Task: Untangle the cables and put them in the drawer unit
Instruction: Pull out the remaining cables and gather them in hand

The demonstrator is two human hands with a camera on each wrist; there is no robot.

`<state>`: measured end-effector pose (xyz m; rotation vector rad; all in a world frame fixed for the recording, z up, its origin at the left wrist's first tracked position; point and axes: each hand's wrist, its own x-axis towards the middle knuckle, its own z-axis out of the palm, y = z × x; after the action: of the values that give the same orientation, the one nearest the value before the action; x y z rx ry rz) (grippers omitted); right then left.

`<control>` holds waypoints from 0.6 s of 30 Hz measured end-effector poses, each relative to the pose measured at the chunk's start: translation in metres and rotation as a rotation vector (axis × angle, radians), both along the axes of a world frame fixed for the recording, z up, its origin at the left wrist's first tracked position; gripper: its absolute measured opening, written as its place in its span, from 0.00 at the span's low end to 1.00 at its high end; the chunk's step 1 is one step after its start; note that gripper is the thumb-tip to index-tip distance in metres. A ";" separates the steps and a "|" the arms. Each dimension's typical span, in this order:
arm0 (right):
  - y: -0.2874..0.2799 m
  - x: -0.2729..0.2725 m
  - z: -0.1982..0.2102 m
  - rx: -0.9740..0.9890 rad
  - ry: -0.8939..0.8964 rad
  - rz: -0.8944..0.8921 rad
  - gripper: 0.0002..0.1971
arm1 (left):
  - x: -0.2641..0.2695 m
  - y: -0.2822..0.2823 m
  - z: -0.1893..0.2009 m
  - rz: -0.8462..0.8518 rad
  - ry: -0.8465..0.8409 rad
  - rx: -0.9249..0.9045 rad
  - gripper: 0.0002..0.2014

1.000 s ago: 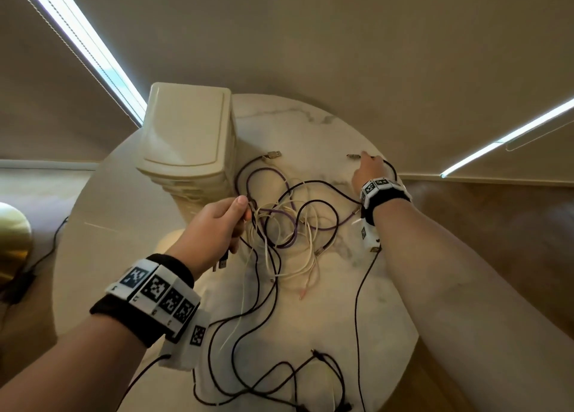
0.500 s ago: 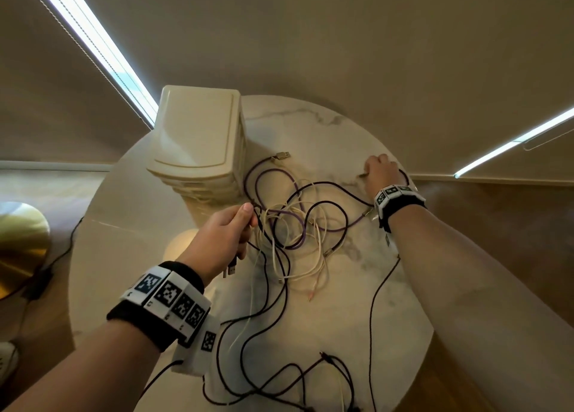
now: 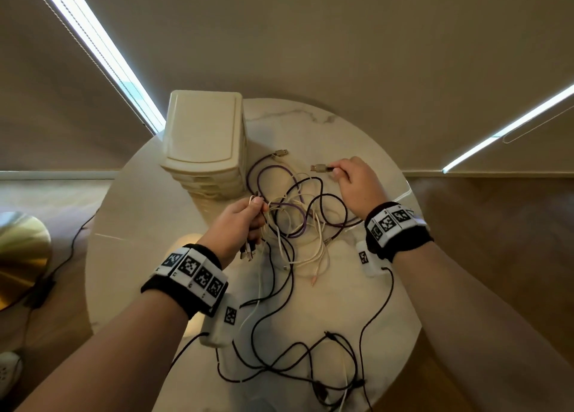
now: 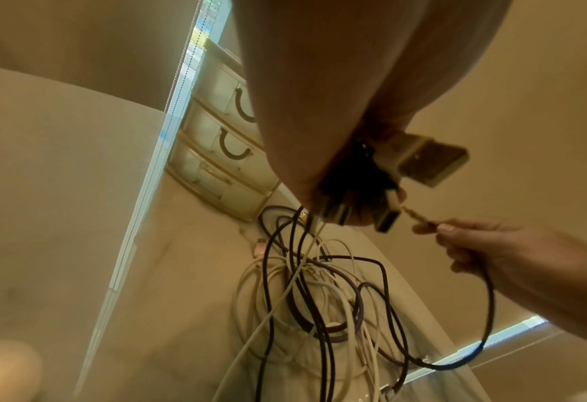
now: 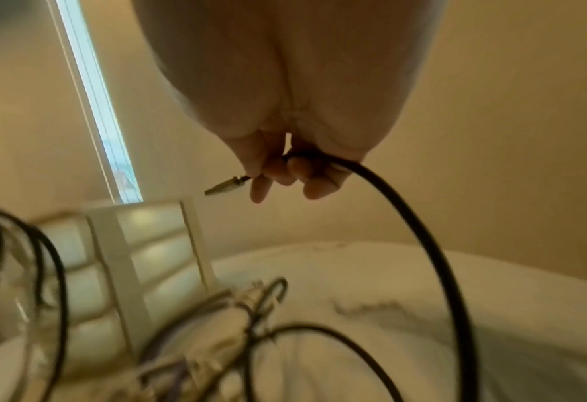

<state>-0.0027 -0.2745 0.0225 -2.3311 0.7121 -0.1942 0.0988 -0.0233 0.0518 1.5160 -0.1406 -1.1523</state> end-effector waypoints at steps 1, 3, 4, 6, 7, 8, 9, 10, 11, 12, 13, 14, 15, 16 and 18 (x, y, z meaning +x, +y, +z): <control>0.005 -0.002 0.014 0.023 -0.030 0.025 0.13 | 0.000 0.002 0.003 0.000 0.024 -0.016 0.14; 0.016 -0.008 0.044 0.080 -0.070 0.077 0.11 | 0.000 0.005 0.008 0.006 0.068 -0.047 0.14; 0.021 -0.011 0.057 0.102 -0.088 0.095 0.10 | 0.000 0.007 0.010 0.013 0.087 -0.062 0.14; 0.029 -0.014 0.076 0.122 -0.128 0.088 0.09 | 0.000 0.010 0.015 0.036 0.115 -0.089 0.14; 0.031 -0.015 0.084 0.130 -0.147 0.077 0.08 | -0.001 0.012 0.017 0.049 0.123 -0.100 0.14; 0.033 -0.015 0.091 0.141 -0.165 0.073 0.08 | -0.001 0.013 0.018 0.058 0.130 -0.110 0.14; 0.035 -0.015 0.097 0.157 -0.181 0.083 0.08 | -0.001 0.014 0.020 0.065 0.137 -0.121 0.13; 0.037 -0.016 0.103 0.177 -0.193 0.106 0.07 | -0.001 0.015 0.021 0.067 0.141 -0.130 0.13; 0.040 -0.016 0.108 0.198 -0.196 0.134 0.06 | -0.001 0.015 0.023 0.066 0.146 -0.139 0.13; 0.044 -0.016 0.113 0.221 -0.195 0.167 0.04 | -0.002 0.016 0.025 0.062 0.151 -0.146 0.12; 0.047 -0.016 0.117 0.247 -0.190 0.200 0.03 | -0.002 0.017 0.028 0.054 0.155 -0.156 0.12; 0.051 -0.016 0.120 0.271 -0.183 0.236 0.02 | -0.001 0.018 0.031 0.041 0.152 -0.161 0.12; 0.054 -0.015 0.122 0.288 -0.172 0.274 0.02 | -0.001 0.018 0.035 0.021 0.150 -0.166 0.12; 0.056 -0.014 0.123 0.288 -0.150 0.313 0.03 | 0.000 0.018 0.038 -0.002 0.150 -0.170 0.12; 0.061 -0.012 0.123 0.249 -0.075 0.396 0.05 | -0.001 0.017 0.045 -0.054 0.168 -0.195 0.12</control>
<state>-0.0147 -0.2130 0.1458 -2.1587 0.2136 -0.0129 0.0974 -0.0067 0.0965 1.2453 -0.1756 -1.2665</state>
